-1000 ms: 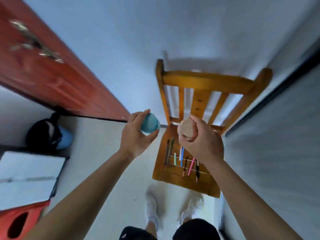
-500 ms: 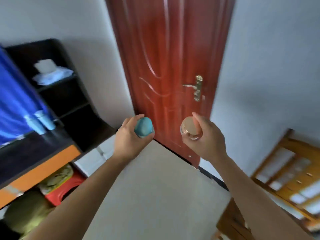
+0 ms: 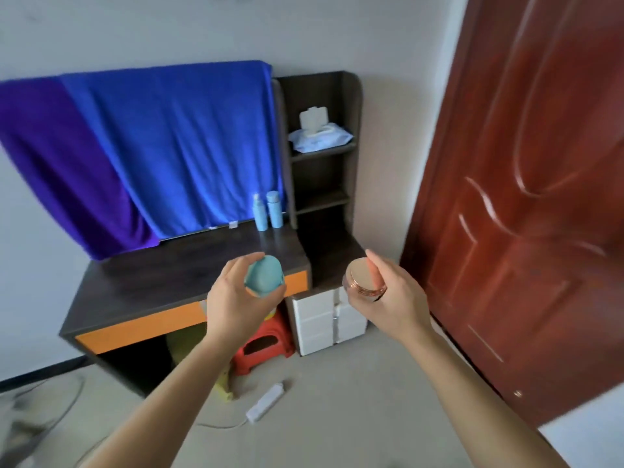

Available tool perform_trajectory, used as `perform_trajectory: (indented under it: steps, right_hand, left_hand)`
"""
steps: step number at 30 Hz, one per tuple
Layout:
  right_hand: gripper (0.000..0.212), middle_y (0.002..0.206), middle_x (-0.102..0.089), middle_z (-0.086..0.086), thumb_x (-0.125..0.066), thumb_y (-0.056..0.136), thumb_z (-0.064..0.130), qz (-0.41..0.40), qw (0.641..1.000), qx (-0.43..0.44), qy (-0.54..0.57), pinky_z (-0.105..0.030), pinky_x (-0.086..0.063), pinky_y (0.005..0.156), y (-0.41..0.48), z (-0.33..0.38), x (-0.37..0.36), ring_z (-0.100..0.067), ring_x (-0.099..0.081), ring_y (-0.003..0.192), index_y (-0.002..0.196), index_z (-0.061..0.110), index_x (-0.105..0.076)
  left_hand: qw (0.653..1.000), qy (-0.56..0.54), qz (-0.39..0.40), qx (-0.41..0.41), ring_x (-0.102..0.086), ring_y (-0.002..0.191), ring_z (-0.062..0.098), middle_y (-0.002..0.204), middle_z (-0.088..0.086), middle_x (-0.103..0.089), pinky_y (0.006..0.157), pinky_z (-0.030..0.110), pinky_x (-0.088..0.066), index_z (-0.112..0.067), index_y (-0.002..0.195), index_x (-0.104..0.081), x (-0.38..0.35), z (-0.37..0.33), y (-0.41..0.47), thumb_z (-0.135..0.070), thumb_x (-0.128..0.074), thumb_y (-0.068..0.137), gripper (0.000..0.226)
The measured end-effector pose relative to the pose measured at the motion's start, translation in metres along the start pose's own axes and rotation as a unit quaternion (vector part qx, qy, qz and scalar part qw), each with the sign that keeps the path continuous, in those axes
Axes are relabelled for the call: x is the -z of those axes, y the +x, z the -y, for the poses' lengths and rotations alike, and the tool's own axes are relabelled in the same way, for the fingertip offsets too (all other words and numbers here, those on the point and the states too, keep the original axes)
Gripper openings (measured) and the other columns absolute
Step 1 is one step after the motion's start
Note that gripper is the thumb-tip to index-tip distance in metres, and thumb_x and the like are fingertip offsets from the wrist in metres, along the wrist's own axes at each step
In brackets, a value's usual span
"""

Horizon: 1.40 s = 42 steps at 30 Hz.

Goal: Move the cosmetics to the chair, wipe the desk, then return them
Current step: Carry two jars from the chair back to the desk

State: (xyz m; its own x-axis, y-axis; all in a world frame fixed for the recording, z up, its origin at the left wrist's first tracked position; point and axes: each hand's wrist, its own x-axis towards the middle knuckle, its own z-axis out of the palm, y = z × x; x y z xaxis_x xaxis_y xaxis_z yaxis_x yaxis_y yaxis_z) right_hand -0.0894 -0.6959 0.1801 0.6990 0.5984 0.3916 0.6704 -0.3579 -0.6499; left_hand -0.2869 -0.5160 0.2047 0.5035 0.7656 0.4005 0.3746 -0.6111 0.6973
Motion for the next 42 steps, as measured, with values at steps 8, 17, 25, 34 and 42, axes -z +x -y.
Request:
perform_trajectory:
  steps: [8, 17, 25, 34, 42]
  right_hand:
    - [0.082, 0.142, -0.054, 0.019, -0.075, 0.071, 0.059, 0.118, 0.991, 0.03, 0.049, -0.019, -0.038, 0.099, 0.123, 0.005, -0.165, -0.004, -0.05, 0.128, 0.144, 0.033, -0.049]
    - [0.077, 0.138, -0.058, 0.015, -0.071, 0.071, 0.06, 0.19, 0.979, 0.069, 0.033, -0.026, -0.046, 0.096, 0.268, 0.035, -0.296, -0.009, -0.057, 0.123, 0.14, 0.032, -0.052]
    - [0.077, 0.133, -0.057, 0.012, -0.079, 0.069, 0.051, 0.257, 0.966, 0.032, 0.021, -0.023, -0.045, 0.099, 0.317, 0.056, -0.397, -0.01, -0.057, 0.118, 0.138, 0.029, -0.053]
    - [0.076, 0.123, -0.05, 0.004, -0.086, 0.066, 0.036, 0.266, 0.961, -0.072, -0.026, -0.023, -0.046, 0.097, 0.346, 0.053, -0.486, -0.014, -0.058, 0.11, 0.136, 0.026, -0.056]
    - [0.073, 0.131, -0.048, -0.005, -0.079, 0.076, 0.021, 0.313, 0.946, -0.076, -0.041, -0.023, -0.042, 0.097, 0.386, 0.014, -0.569, -0.022, -0.056, 0.118, 0.143, 0.014, -0.05]
  left_hand:
    - [0.993, 0.052, -0.033, 0.101, -0.058, 0.1, 0.008, 0.112, -0.019, -0.058, 0.089, 0.032, -0.048, -0.036, 0.119, -0.062, -0.007, 0.11, 0.106, -0.037, -0.086, 0.066, 0.058]
    - [0.981, 0.091, -0.059, 0.161, -0.059, 0.093, 0.01, 0.111, -0.021, -0.056, 0.085, 0.028, -0.046, -0.038, 0.118, -0.062, 0.003, 0.192, 0.235, -0.039, -0.088, 0.065, 0.059]
    - [0.981, 0.066, -0.012, 0.18, -0.058, 0.098, 0.005, 0.113, -0.022, -0.055, 0.085, 0.027, -0.047, -0.037, 0.118, -0.062, -0.009, 0.304, 0.302, -0.039, -0.088, 0.064, 0.06]
    - [0.978, 0.011, 0.129, 0.163, -0.058, 0.108, 0.007, 0.122, -0.017, -0.057, 0.092, 0.018, -0.04, -0.029, 0.124, -0.061, -0.064, 0.397, 0.374, -0.031, -0.087, 0.066, 0.063]
    - [0.961, 0.04, 0.183, 0.204, -0.059, 0.108, 0.016, 0.124, -0.01, -0.057, 0.087, 0.02, -0.039, -0.028, 0.128, -0.057, -0.144, 0.451, 0.412, -0.024, -0.083, 0.069, 0.065]
